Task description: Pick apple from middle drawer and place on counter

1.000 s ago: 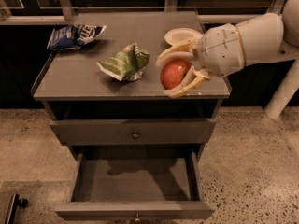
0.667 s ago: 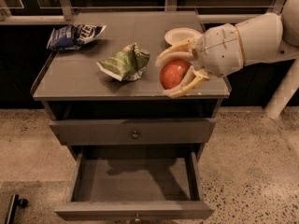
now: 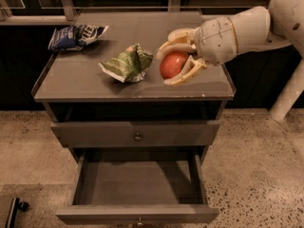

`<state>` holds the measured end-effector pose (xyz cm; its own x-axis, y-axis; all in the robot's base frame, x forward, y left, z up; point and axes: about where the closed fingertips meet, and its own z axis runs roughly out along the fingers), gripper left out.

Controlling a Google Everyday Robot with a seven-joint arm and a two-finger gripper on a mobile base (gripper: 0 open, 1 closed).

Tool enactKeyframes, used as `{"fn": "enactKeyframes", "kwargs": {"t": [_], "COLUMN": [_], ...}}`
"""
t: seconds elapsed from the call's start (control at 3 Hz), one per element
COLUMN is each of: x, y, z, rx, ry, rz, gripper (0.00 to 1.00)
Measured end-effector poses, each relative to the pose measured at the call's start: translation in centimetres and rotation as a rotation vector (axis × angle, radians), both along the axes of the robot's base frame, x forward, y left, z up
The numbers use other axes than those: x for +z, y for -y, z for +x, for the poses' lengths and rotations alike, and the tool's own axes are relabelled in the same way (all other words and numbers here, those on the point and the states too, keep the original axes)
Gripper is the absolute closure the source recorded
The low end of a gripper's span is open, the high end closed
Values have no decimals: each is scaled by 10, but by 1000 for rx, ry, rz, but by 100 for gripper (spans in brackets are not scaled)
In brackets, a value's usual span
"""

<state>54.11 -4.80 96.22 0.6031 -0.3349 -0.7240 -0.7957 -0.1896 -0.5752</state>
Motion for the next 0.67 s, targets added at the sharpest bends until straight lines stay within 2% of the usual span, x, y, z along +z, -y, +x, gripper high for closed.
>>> {"fn": "enactKeyframes", "kwargs": {"t": [0.67], "x": [-30], "y": [24], "z": [54], "rx": [-56], "ry": [-79], "rz": [11], "gripper": [100]}}
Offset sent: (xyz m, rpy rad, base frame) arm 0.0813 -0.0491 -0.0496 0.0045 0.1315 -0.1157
